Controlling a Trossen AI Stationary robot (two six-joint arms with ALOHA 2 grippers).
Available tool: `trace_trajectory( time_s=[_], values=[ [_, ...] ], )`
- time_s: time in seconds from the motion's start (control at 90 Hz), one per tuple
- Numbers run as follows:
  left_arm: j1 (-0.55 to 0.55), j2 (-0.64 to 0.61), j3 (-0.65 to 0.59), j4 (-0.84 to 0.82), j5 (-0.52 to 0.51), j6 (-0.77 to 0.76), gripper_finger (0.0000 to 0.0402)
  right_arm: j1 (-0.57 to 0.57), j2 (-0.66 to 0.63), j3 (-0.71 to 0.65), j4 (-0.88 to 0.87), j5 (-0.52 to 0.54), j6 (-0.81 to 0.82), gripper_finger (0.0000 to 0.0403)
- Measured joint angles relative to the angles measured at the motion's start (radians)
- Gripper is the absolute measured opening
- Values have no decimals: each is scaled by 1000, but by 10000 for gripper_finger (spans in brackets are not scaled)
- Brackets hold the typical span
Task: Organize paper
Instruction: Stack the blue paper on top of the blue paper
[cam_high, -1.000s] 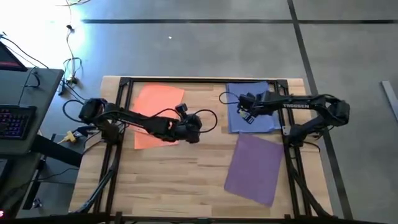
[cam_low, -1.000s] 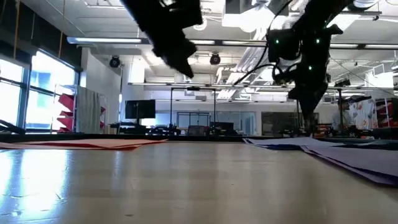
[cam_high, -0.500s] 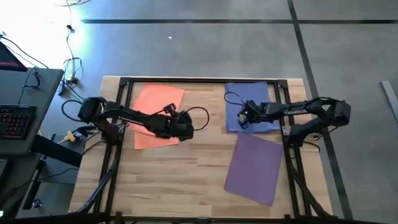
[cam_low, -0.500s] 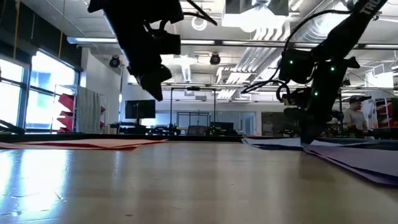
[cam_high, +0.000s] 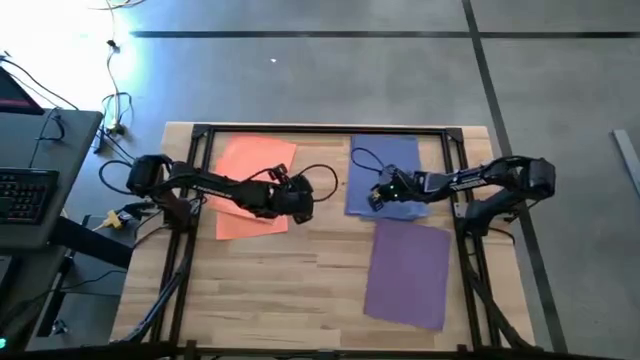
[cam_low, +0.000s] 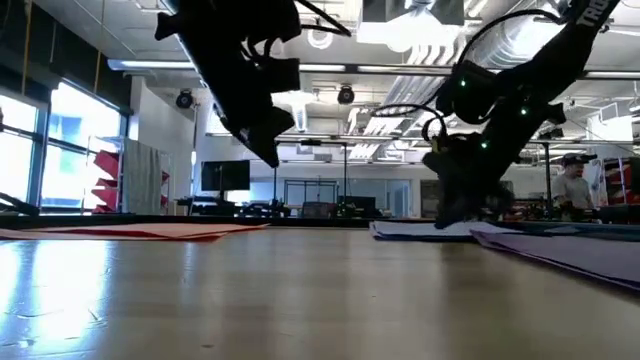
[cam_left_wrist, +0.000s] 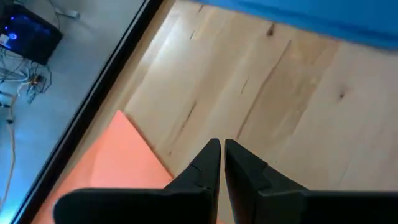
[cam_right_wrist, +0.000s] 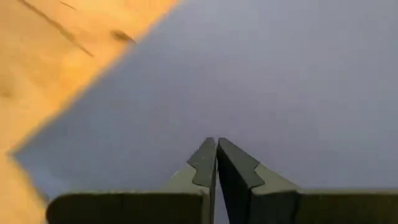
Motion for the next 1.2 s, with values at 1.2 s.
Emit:
trace_trajectory(
  time_s=[1.2],
  values=[
    [248, 496, 204, 521, 485, 140, 0, 9, -195, -64, -728, 143, 357, 0]
  ],
)
